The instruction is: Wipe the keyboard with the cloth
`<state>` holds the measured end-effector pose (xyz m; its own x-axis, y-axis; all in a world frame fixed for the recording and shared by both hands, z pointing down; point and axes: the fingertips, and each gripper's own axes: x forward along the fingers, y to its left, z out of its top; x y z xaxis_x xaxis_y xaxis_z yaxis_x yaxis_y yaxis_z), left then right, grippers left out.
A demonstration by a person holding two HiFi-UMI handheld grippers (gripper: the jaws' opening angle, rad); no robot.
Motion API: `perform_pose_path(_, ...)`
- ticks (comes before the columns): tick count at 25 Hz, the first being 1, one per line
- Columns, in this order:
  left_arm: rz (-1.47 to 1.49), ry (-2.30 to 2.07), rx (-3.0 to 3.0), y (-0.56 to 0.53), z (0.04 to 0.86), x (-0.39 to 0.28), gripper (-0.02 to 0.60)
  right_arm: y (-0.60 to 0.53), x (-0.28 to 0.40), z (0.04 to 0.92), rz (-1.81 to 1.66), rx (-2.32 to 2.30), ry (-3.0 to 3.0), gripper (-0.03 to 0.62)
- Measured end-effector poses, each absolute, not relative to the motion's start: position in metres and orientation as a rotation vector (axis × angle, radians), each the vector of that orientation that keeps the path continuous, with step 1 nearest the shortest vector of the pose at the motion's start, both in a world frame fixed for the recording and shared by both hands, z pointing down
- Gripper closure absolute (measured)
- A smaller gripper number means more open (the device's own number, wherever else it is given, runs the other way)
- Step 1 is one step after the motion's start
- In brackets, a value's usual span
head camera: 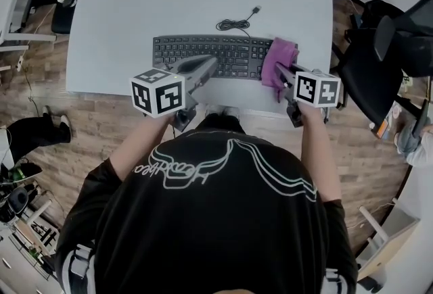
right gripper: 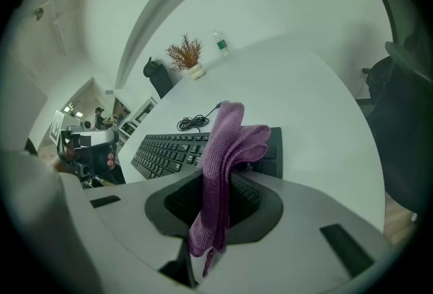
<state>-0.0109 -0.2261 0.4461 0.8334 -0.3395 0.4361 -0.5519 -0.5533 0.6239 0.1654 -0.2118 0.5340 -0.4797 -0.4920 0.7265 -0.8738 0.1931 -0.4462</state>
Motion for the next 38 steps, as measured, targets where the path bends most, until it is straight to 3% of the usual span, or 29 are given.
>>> perform_pose_path(19, 0.357, -0.686, 2.199, -0.21, 0.445, -0.012, 0.575, -0.193, 0.234, 0.538, 1.23, 1.396, -1.946, 0.54)
perform_pose_path(38, 0.293, -0.765, 2.18, -0.213, 0.437, -0.048, 0.575, -0.225, 0.118, 0.426, 1.204, 1.199, -2.388, 0.54)
